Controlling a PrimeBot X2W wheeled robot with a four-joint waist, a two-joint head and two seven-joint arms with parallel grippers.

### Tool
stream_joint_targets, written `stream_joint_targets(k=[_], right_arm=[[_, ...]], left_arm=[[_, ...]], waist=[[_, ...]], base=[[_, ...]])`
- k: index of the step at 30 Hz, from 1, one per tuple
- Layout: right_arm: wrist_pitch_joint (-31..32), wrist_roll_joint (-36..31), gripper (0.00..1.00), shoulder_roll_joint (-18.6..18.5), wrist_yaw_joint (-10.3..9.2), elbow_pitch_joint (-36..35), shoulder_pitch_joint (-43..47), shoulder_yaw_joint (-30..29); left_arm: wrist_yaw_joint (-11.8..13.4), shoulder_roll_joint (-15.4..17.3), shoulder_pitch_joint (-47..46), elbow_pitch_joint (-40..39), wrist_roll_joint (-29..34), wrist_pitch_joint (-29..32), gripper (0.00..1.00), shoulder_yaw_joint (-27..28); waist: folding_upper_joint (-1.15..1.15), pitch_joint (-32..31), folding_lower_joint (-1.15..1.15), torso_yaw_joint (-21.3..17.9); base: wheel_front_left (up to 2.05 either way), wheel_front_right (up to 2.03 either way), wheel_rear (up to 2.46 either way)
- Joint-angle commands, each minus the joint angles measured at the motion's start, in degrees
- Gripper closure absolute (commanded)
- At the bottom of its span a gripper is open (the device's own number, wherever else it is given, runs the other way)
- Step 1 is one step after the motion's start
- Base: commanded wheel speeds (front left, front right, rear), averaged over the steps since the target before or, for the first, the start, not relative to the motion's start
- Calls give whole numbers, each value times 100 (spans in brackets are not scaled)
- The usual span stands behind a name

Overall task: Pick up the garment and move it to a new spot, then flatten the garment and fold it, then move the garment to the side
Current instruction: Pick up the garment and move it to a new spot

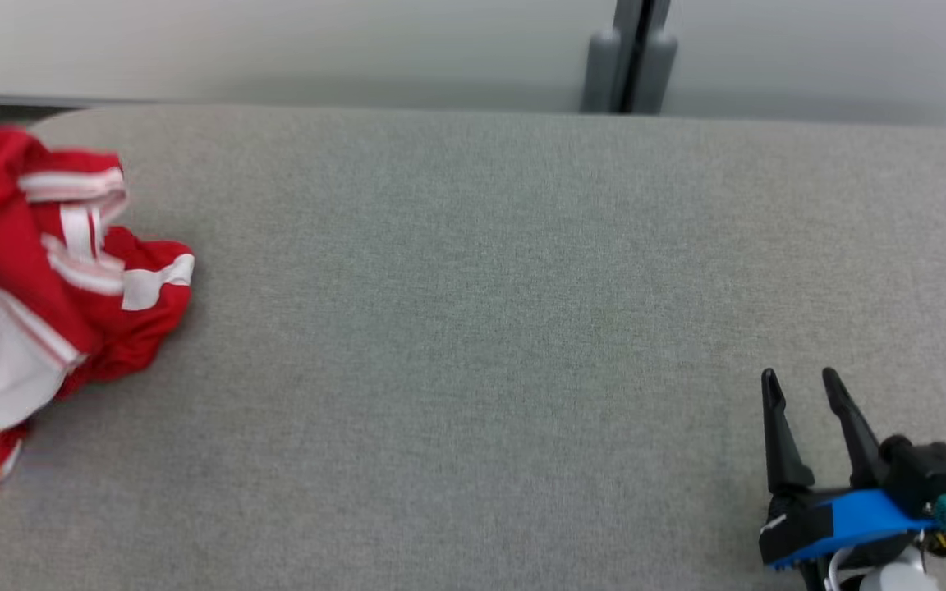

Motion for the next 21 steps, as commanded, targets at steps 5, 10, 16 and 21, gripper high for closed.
stream_joint_targets(k=[5,10,16,21], right_arm=[[-41,229,0,-27,1,168,132,114],[-45,338,0,-25,1,168,252,88],[-43,390,0,-25,1,133,314,138],[-43,426,0,-25,1,99,250,182]], left_arm=[[-141,5,-499,-725,70,125,100,-267],[-304,-168,-1022,-1311,49,296,100,-642],[-445,-562,-1476,-1772,-126,405,100,-1095],[-552,-912,-1431,-1912,-252,435,100,-1548]], waist=[[0,-500,1,-114],[0,-813,1,-244],[0,-941,1,-615],[0,-848,1,-1027]], base=[[0,0,0],[0,0,0],[0,0,0],[0,0,0]])
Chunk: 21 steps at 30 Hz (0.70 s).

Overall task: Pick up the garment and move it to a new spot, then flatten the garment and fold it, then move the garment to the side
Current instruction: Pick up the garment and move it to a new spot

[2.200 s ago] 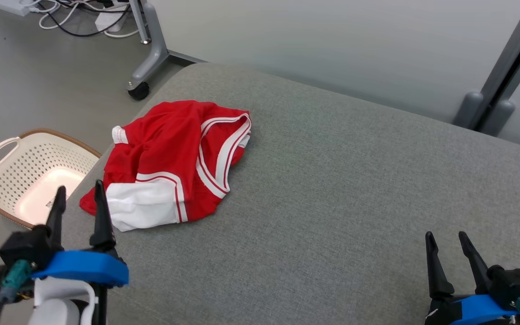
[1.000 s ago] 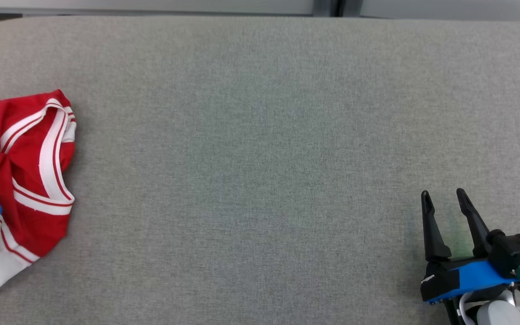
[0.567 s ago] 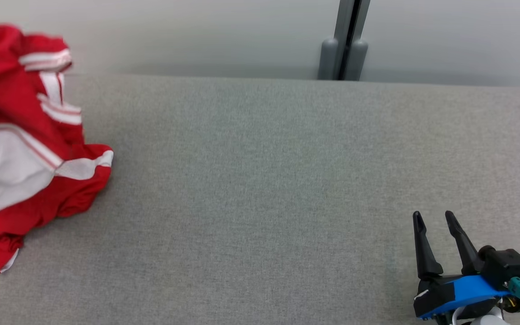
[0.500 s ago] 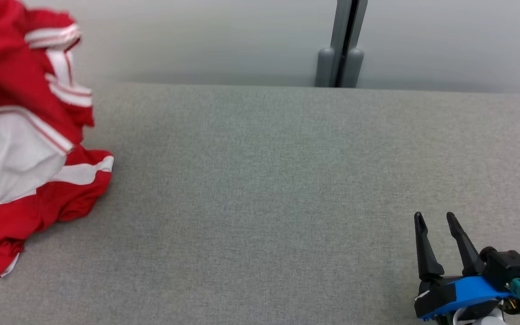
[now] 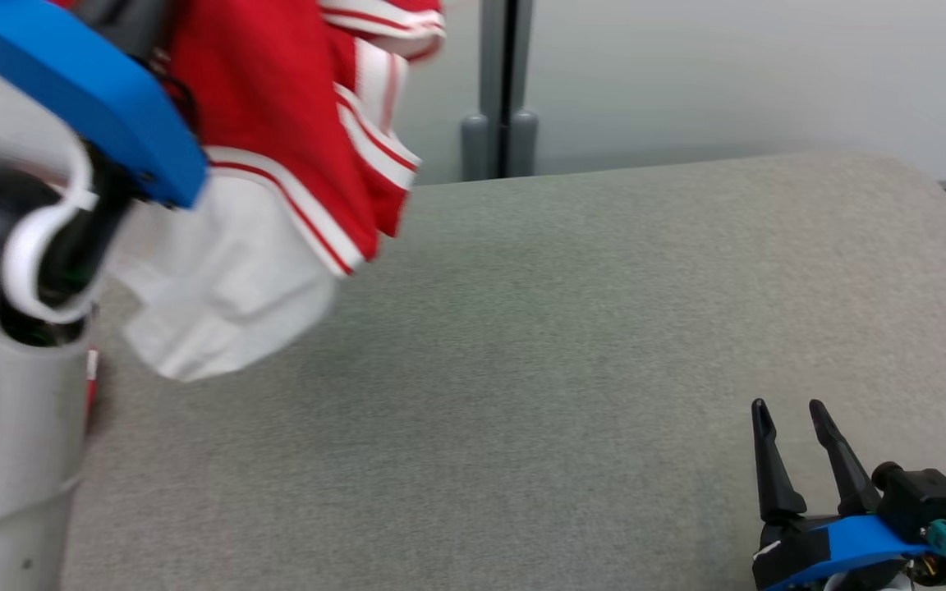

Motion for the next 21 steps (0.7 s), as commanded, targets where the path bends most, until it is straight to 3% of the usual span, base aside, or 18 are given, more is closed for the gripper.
stream_joint_targets(k=[1,10,16,17,18,21], right_arm=[[-20,27,0,-28,1,-29,-33,-2],[-21,113,0,-27,1,-69,-168,74],[-21,163,0,-25,1,-85,-208,105],[-21,167,0,-26,1,-82,-211,112],[-21,174,0,-26,1,-78,-206,113],[-21,127,0,-26,1,-92,-210,126]], left_arm=[[-30,-16,84,3,83,-1,100,-125],[-152,-469,799,924,329,-268,100,-1197],[-116,-833,1305,2190,732,-1104,100,-1733],[-91,-909,1372,2442,834,-1319,70,-1821],[-67,-976,1416,2677,935,-1505,0,-1910],[-80,-1192,1457,3306,1063,-1859,0,-2119]], waist=[[0,-23,0,-127],[0,246,0,-855],[0,392,0,-1056],[0,409,0,-1077],[0,412,0,-1086],[0,391,0,-1050]], base=[[0,0,0],[0,0,0],[0,0,0],[0,0,0],[0,0,0],[0,0,0]])
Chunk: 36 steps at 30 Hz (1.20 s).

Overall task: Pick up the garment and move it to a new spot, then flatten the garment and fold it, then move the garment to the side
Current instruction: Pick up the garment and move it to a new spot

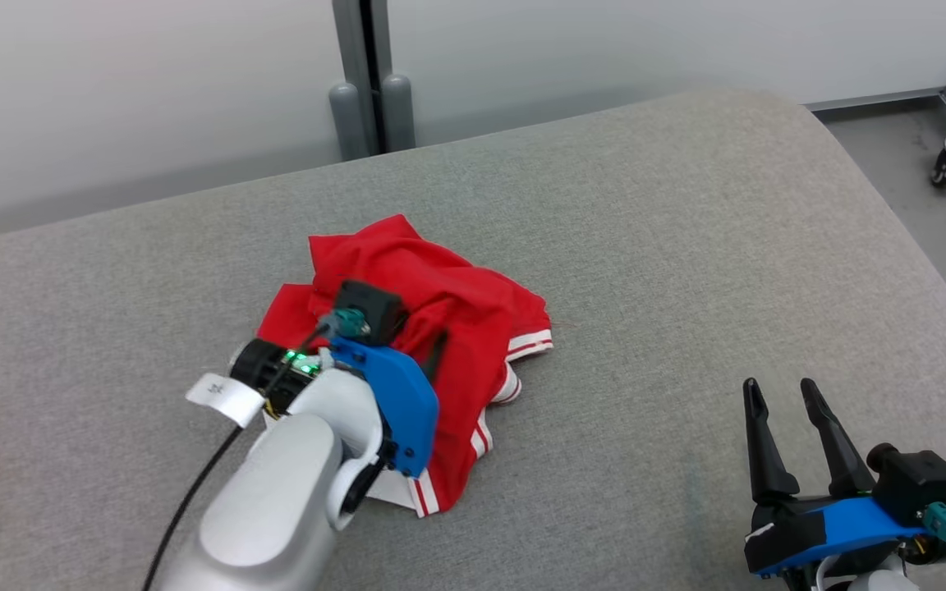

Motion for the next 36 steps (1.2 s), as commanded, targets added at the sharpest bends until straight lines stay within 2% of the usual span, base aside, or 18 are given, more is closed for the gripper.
stream_joint_targets(k=[1,6,11,18,23,30,36], right_arm=[[-21,-27,0,-22,1,-30,-1,-29],[-20,-95,0,-23,1,-2,134,-121],[-21,-140,0,-23,1,-7,261,-173],[-20,-238,0,-23,1,-26,412,-274],[-21,-281,0,-23,1,-6,487,-344],[-21,-286,0,-24,1,-13,506,-398],[-21,-223,0,-24,1,19,512,-377]], left_arm=[[-18,-46,-1,93,2,-151,0,-24],[-58,-261,150,390,-340,-685,0,65],[-57,-297,515,86,-734,-1320,0,358],[-49,-30,1267,-531,-975,-2274,0,723],[134,229,1769,-733,-922,-2905,0,1028],[345,395,2346,-1156,-754,-3150,0,1674],[354,345,2752,-1456,-406,-3149,0,2253]], waist=[[0,-23,-1,55],[0,-210,-1,345],[0,-400,-1,741],[0,-659,-1,1285],[0,-796,-1,1521],[0,-827,-1,1653],[0,-831,-1,1672]], base=[[0,0,0],[0,0,0],[0,0,0],[0,0,0],[0,0,0],[0,0,0],[0,0,0]])
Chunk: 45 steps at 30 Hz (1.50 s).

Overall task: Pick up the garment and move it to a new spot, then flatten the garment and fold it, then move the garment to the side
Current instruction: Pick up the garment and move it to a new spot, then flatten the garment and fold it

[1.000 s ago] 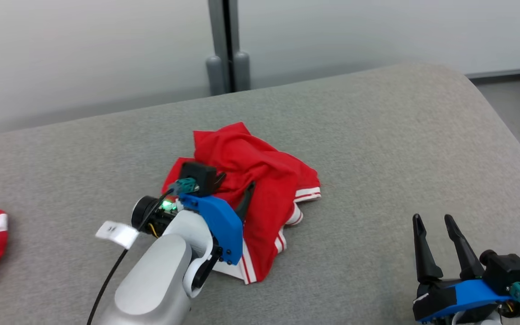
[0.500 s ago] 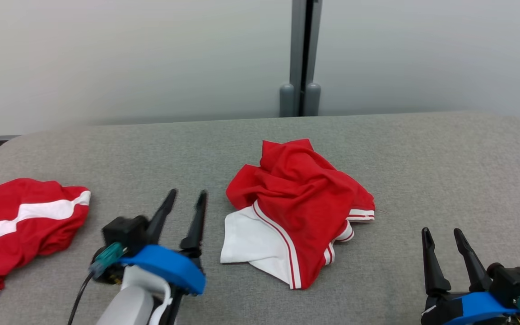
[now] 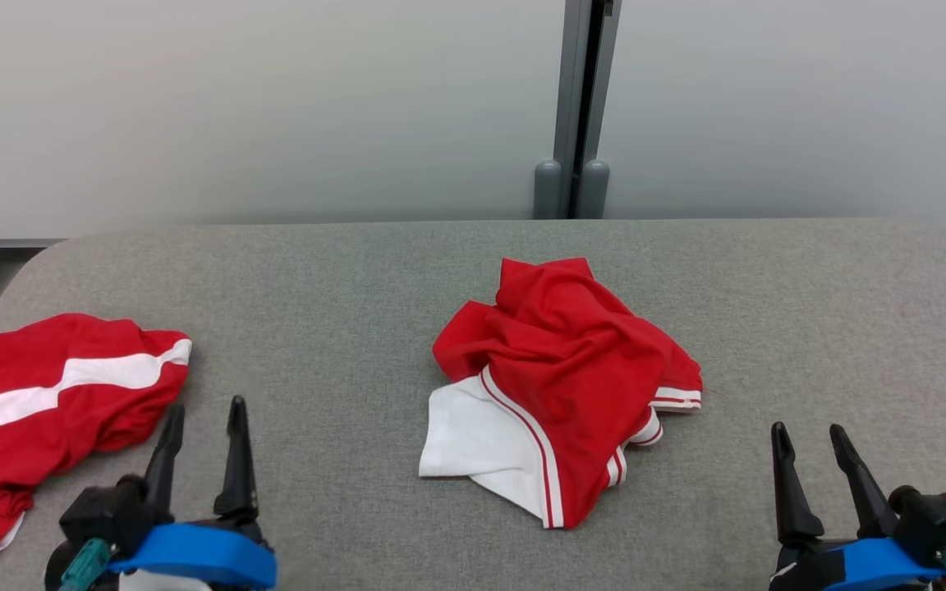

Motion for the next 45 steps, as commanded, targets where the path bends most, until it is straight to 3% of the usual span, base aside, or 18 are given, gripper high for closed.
stream_joint_targets(k=[1,29,39,45], right_arm=[[-21,27,0,-25,1,19,50,5],[-21,95,0,-24,1,199,71,137],[627,356,0,-25,1,428,-339,1112],[1100,912,0,-24,1,935,-787,1804]], left_arm=[[29,9,81,10,120,-17,0,115],[-307,-135,81,479,568,-19,0,398],[-367,-211,-14,503,610,-19,0,344],[-399,-235,-105,465,639,-19,0,288]], waist=[[0,-11,1,-14],[0,-50,1,-157],[0,61,1,-90],[0,206,1,7]], base=[[0,0,0],[0,0,0],[0,0,0],[0,0,0]])
